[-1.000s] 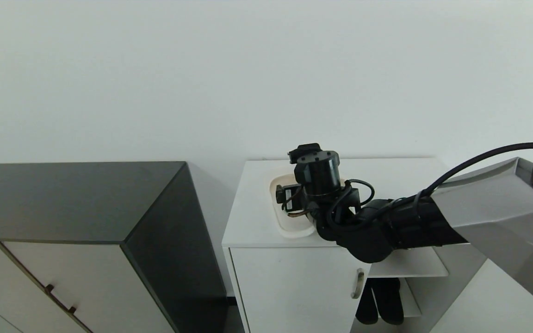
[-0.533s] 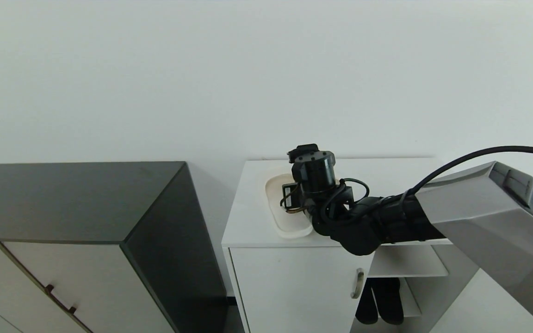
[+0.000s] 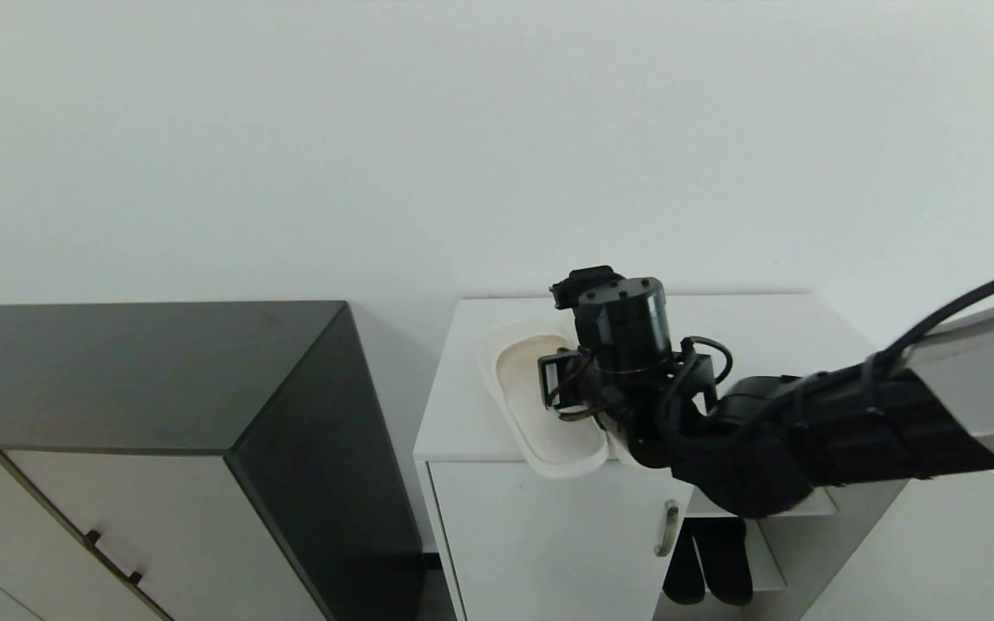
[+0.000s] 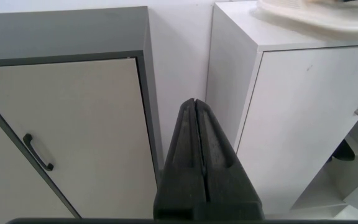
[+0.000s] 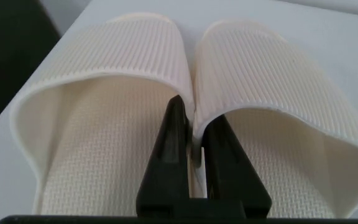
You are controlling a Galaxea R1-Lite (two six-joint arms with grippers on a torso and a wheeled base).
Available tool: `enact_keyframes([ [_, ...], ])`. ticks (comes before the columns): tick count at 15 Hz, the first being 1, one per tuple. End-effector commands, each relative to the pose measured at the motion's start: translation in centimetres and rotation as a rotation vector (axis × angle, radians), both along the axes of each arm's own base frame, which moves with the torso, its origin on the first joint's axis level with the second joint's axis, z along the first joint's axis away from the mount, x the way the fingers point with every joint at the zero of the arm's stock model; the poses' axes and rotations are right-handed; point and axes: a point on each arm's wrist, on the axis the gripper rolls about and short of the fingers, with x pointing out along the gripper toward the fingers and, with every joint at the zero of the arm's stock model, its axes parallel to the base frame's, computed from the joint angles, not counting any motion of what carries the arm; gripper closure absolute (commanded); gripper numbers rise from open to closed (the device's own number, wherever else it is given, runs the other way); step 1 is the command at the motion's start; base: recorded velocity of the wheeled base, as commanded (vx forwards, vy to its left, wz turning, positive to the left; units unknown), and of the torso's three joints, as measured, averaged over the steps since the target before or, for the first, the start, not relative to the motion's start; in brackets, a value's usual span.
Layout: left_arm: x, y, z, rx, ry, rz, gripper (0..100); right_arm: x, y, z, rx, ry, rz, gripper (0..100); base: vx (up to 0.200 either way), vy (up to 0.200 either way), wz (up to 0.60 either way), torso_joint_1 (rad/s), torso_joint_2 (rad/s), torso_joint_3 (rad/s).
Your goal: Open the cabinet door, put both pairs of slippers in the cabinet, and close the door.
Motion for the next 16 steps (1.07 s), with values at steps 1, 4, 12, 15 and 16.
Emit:
enact_keyframes([
  [1,0.0,0.0,0.0,0.0,0.0,0.0,100,-6.3,-4.2,3.4,0.045,-0.011,0.12,100,0.0,0.0,0.0,0.0,0.0,0.0],
  [4,0.0,0.0,0.0,0.0,0.0,0.0,100,-11.3,-8.7,3.5,0.043,0.02,0.229,100,0.0,0.0,0.0,0.0,0.0,0.0],
  [12,0.0,0.0,0.0,0.0,0.0,0.0,100,-12.8,-10.1,2.2,0.012,0.051,0.239,100,0.0,0.0,0.0,0.0,0.0,0.0],
  [15,0.0,0.0,0.0,-0.002,0.0,0.0,100,-12.9,-10.1,1.9,0.003,0.06,0.242,100,-0.133,0.0,0.0,0.005,0.0,-0.002],
  [16,0.0,0.0,0.0,-0.002,0.0,0.0,100,-12.8,-10.1,1.6,-0.004,0.066,0.243,100,-0.2,0.0,0.0,0.007,0.0,0.002],
])
